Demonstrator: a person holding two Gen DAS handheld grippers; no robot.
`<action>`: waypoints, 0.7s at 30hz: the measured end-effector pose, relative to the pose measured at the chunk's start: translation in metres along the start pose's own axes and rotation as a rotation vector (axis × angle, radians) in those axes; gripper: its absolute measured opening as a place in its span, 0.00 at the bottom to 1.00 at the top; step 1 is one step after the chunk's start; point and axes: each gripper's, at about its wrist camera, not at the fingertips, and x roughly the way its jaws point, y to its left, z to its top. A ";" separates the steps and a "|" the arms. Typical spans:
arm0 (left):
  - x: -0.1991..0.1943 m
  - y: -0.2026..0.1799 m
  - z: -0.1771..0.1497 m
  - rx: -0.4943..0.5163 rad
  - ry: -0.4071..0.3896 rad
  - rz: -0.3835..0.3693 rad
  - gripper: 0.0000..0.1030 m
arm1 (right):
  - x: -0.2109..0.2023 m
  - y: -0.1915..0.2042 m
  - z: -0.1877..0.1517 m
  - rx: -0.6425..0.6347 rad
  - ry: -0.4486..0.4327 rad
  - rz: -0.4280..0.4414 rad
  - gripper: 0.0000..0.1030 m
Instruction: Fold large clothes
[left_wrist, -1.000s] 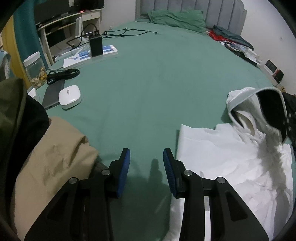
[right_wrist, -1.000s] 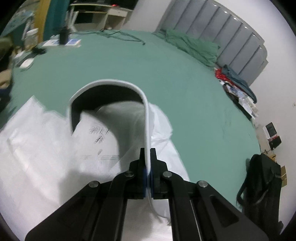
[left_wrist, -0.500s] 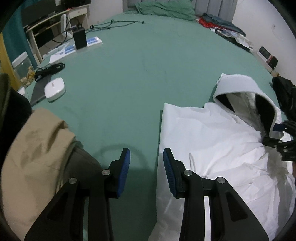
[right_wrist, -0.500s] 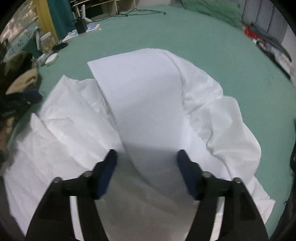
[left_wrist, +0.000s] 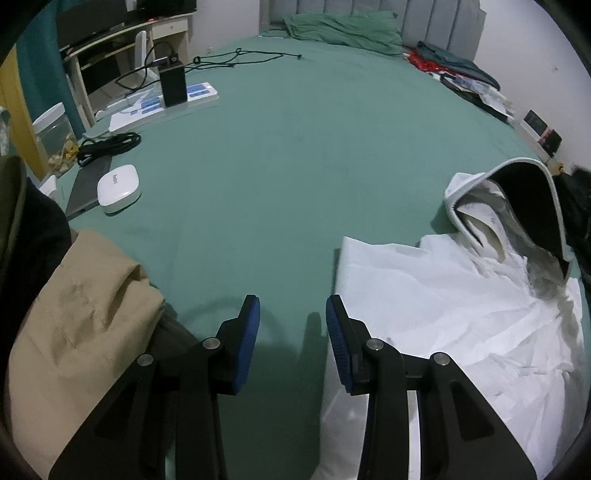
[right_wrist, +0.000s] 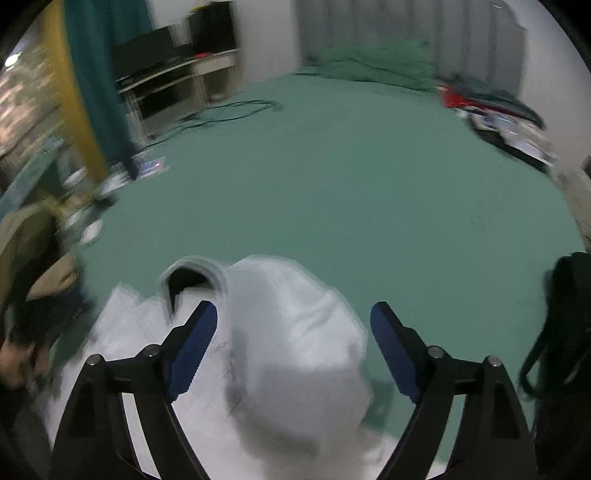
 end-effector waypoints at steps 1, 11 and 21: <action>0.001 0.001 0.000 0.000 0.000 0.006 0.38 | 0.014 -0.005 0.009 0.020 0.017 -0.022 0.83; 0.012 0.024 0.003 -0.053 0.020 0.073 0.38 | 0.112 0.033 0.007 -0.074 0.243 0.263 0.99; 0.010 0.013 -0.001 -0.014 0.026 0.045 0.38 | 0.141 0.071 -0.034 -0.318 0.372 0.207 0.98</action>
